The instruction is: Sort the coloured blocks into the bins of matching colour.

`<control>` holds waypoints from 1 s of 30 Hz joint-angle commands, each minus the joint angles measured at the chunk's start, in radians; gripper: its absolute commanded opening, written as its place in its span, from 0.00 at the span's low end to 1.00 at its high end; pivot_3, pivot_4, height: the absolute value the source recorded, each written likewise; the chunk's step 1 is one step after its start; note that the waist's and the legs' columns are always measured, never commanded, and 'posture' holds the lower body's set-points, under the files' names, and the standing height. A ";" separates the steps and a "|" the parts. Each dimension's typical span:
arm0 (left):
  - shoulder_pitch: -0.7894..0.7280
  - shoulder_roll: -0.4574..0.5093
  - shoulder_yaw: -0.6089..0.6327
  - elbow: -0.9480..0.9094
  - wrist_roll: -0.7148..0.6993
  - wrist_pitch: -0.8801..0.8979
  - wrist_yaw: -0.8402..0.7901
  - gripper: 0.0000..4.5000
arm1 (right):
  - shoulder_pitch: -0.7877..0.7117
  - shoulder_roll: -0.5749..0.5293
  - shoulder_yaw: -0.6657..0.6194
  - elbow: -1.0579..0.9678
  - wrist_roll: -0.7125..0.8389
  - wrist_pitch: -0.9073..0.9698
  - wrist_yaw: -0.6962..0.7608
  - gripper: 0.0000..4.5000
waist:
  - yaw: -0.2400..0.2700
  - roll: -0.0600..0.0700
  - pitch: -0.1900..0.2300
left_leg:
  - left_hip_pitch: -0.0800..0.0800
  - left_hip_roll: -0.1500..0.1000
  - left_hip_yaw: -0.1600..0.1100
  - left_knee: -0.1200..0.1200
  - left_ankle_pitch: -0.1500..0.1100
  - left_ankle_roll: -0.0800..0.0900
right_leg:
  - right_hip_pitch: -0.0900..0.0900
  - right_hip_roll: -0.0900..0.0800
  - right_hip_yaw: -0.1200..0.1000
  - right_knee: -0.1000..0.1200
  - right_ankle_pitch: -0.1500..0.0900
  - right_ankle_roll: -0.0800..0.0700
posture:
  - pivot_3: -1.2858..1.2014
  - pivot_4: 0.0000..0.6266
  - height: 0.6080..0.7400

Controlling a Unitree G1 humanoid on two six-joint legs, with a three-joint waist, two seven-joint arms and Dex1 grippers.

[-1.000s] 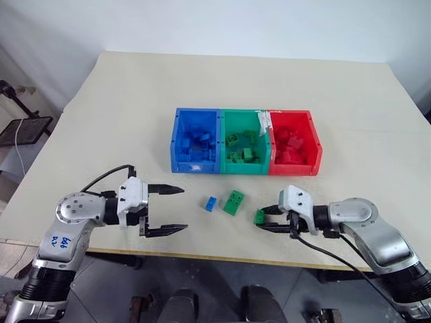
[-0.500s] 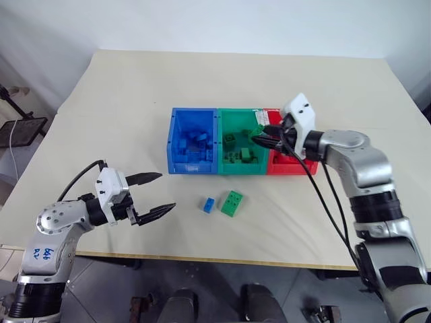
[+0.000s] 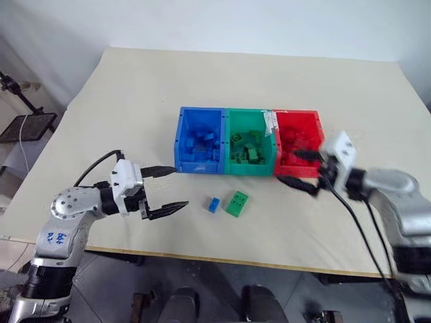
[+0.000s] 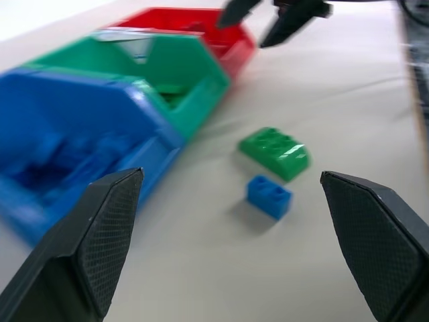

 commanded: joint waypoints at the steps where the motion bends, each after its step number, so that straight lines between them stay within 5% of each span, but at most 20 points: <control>1: -0.078 -0.011 -0.063 0.052 0.030 -0.048 -0.072 1.00 | 0.203 -0.055 -0.178 -0.086 0.014 -0.170 0.084 0.99 | 0.003 0.000 0.000 | 0.000 -0.002 0.002 0.001 0.000 0.000 | 0.000 0.000 0.000 0.000 0.000 0.000 | 0.52 0.24 1.00; 6: -0.140 -0.035 -0.091 0.115 0.041 -0.088 -0.109 1.00 | 0.403 -0.094 -0.239 -0.089 -0.004 -0.279 0.149 0.99 | -0.011 -0.001 0.000 | 0.004 0.000 0.004 0.004 0.001 0.002 | 0.002 0.002 0.002 -0.001 0.001 -0.001 | 0.52 0.24 1.00; 13: -0.094 0.026 -0.051 0.149 0.071 -0.091 -0.097 1.00 | 0.422 -0.060 -0.197 -0.196 0.058 -0.269 0.111 0.99 | -0.022 -0.001 0.000 | 0.004 0.004 0.002 0.004 0.002 0.001 | 0.001 0.002 0.003 0.001 0.001 -0.002 | 0.52 0.24 1.00; 23: -0.295 -0.036 -0.273 -0.225 0.051 0.600 0.160 1.00 | 0.523 -0.063 -0.251 -0.283 0.096 -0.222 0.072 0.99 | 0.032 -0.001 0.000 | 0.000 0.001 -0.002 0.007 0.002 0.003 | 0.004 0.001 0.006 -0.001 0.004 0.003 | 0.52 0.24 1.00; 30: -0.452 -0.132 -0.431 -0.251 0.108 0.883 0.324 1.00 | 0.557 -0.057 -0.265 -0.358 0.132 -0.191 0.038 0.99 | 0.021 -0.001 0.001 | 0.001 -0.002 0.001 0.006 0.002 0.003 | 0.003 0.003 0.008 0.000 0.004 0.003 | 0.52 0.24 1.00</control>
